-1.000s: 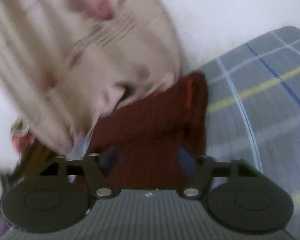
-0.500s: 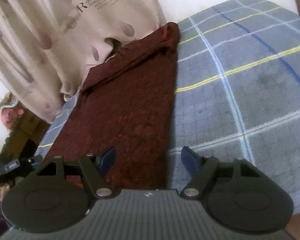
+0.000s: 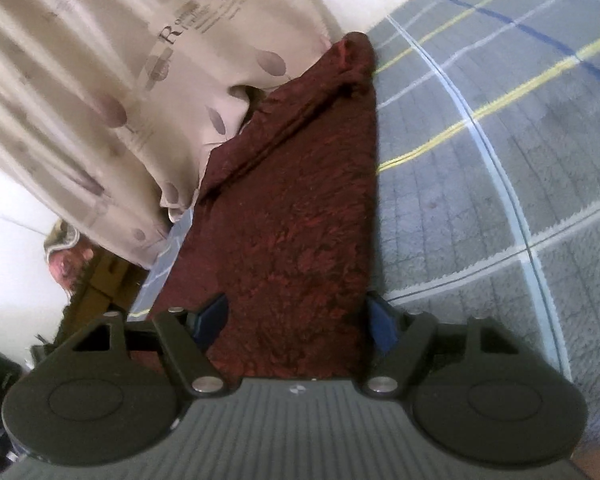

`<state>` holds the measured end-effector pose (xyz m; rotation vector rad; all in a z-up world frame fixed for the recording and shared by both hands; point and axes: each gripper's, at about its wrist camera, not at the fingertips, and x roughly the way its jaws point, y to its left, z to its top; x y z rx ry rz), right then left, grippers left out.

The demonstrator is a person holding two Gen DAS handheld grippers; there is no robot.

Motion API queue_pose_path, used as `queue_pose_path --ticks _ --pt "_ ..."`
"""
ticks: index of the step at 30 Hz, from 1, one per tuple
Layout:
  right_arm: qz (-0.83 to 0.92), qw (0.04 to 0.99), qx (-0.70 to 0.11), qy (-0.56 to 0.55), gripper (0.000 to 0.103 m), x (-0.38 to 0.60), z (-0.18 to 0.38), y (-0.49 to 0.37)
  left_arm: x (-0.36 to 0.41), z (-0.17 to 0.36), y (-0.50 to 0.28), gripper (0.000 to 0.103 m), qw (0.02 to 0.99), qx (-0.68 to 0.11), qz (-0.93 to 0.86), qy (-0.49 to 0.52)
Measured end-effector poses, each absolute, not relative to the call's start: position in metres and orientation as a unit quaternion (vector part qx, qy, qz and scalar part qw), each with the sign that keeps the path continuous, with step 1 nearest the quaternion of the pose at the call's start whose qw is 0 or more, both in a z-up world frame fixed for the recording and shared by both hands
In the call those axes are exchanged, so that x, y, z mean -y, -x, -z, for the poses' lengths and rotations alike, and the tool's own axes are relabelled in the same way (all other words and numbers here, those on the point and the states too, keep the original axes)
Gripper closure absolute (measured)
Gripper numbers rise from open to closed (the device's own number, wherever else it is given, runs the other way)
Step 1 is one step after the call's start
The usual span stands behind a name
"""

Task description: Fold small clothes

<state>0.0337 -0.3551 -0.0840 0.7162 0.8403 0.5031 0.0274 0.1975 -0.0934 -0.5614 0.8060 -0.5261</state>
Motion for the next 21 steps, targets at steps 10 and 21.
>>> queue_pose_path --ticks 10,21 --pt "-0.225 0.818 -0.424 -0.317 0.091 0.351 0.093 -0.042 -0.200 0.100 -0.032 0.091 0.855 -0.375 0.225 0.279" --pt "-0.257 0.804 -0.358 -0.398 0.091 0.361 0.066 -0.032 -0.193 0.049 -0.022 0.091 0.874 -0.303 0.239 0.295"
